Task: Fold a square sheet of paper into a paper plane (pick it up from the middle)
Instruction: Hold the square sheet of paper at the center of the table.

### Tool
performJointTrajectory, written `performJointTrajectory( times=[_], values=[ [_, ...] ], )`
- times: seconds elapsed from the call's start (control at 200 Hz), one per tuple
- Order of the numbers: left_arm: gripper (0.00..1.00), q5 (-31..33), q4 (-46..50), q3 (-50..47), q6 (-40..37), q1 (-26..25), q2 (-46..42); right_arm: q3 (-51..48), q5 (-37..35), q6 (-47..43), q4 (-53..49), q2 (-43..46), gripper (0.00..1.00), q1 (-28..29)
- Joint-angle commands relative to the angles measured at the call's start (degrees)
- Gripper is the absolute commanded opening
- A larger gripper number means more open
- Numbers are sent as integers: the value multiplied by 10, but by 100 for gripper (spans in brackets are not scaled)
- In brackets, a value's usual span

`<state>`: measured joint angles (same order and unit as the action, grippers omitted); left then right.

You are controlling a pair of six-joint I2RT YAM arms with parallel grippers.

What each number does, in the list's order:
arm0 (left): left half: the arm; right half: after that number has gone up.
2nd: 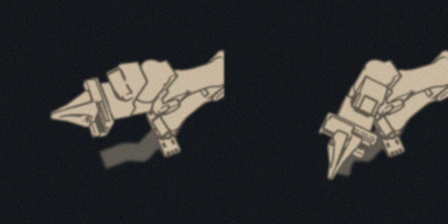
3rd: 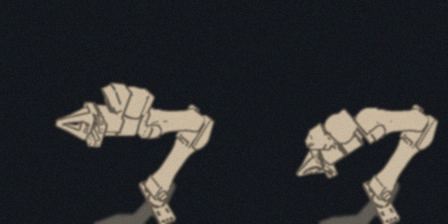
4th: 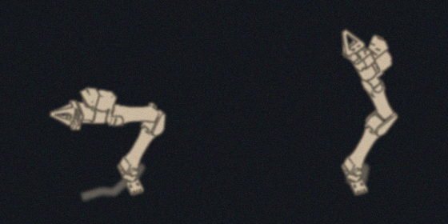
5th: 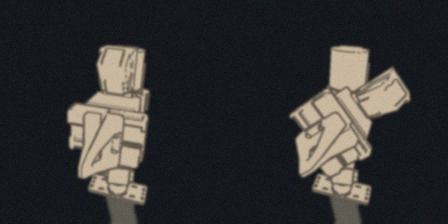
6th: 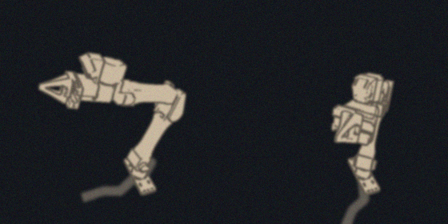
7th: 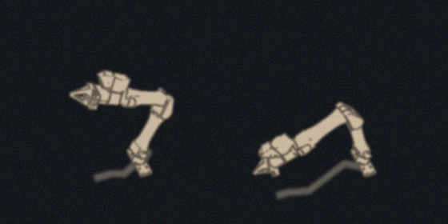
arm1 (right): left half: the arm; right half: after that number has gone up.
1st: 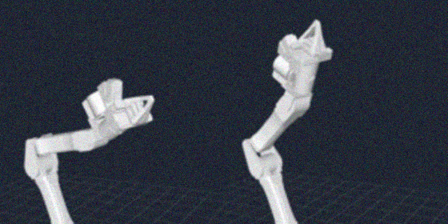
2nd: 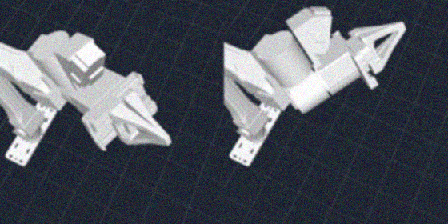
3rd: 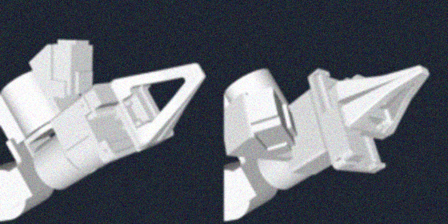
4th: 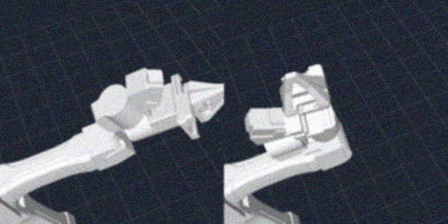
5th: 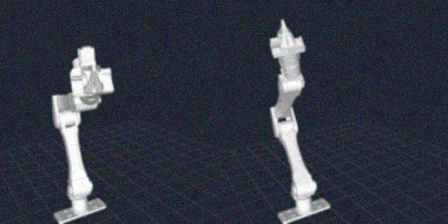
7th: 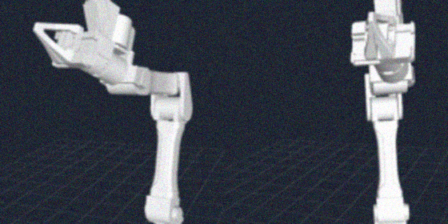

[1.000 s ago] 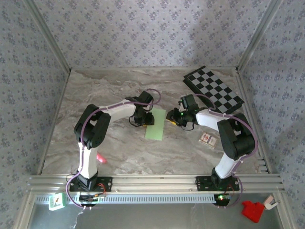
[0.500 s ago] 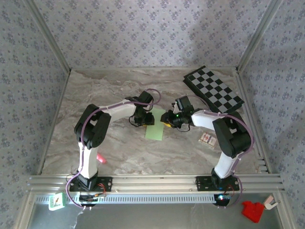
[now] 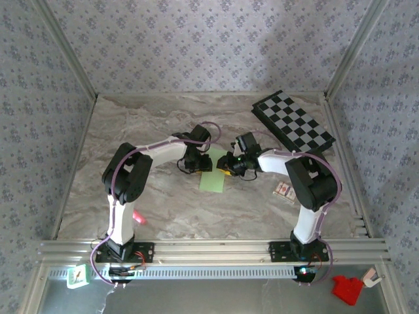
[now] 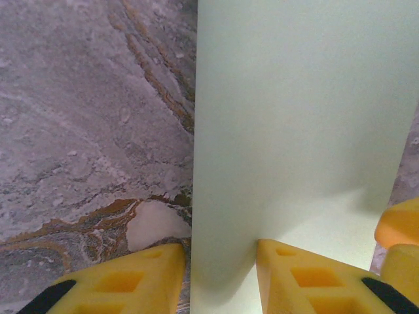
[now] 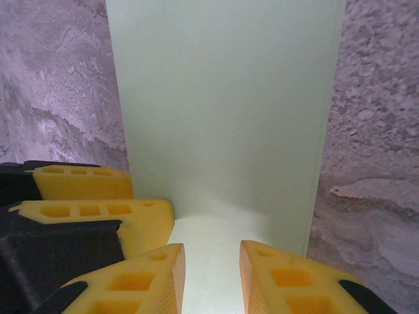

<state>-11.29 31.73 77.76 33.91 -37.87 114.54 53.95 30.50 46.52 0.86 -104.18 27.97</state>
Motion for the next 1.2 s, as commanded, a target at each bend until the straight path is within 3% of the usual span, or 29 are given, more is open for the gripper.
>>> performJointTrajectory(
  times=[0.0,0.535,0.895,1.049,1.194],
  values=[
    [37,-9,3,-23,-8,-5,40,17,5,-1,-3,-13,30,4],
    [37,-4,5,-25,-5,-5,39,27,-34,-33,-79,-47,27,8],
    [42,19,-17,-38,59,35,-88,122,-111,-200,-285,-108,25,24],
    [42,-27,-55,-59,81,59,-139,165,-131,-236,-325,-131,24,31],
    [34,-127,-111,-73,109,57,-139,169,-128,-226,-323,-137,22,31]
  ],
)
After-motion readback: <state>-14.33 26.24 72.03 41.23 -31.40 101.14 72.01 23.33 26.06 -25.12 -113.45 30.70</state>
